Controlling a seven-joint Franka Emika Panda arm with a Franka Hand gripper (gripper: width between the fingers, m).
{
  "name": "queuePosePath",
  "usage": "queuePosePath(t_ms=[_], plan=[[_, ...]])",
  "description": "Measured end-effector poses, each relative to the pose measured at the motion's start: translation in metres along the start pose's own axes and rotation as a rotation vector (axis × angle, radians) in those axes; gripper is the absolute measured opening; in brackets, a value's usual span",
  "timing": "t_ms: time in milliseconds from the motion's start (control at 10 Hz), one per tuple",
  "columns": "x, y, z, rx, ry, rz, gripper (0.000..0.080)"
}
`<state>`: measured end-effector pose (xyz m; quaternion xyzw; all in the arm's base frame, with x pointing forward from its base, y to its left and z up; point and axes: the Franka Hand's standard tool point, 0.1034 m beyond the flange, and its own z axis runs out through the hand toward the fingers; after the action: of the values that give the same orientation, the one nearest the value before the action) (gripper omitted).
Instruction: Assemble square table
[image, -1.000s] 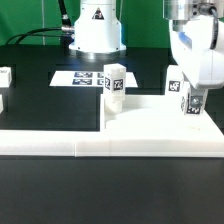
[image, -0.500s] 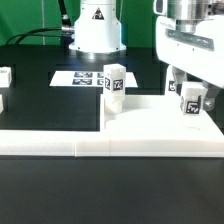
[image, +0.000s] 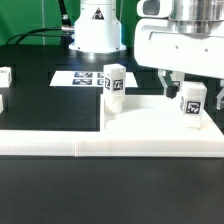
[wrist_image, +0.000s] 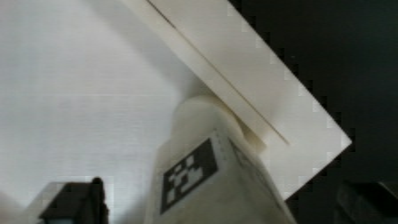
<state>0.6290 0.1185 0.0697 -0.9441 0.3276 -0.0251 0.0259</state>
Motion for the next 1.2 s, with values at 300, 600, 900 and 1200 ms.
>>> queuePosePath(t_ms=[300, 600, 900, 1200], plan=[[0.0057, -0.0028, -0.0044, -0.019, 0.025, -0.417, 0.0649], [0.0062, -0.0032, -0.0039, -0.015, 0.032, -0.436, 0.0647], [0.0058, -0.0035, -0.0038, -0.01, 0.032, -0.261, 0.0345], [0.0069, -0.0011, -0.0039, -0.014, 0.03, -0.003, 0.029]])
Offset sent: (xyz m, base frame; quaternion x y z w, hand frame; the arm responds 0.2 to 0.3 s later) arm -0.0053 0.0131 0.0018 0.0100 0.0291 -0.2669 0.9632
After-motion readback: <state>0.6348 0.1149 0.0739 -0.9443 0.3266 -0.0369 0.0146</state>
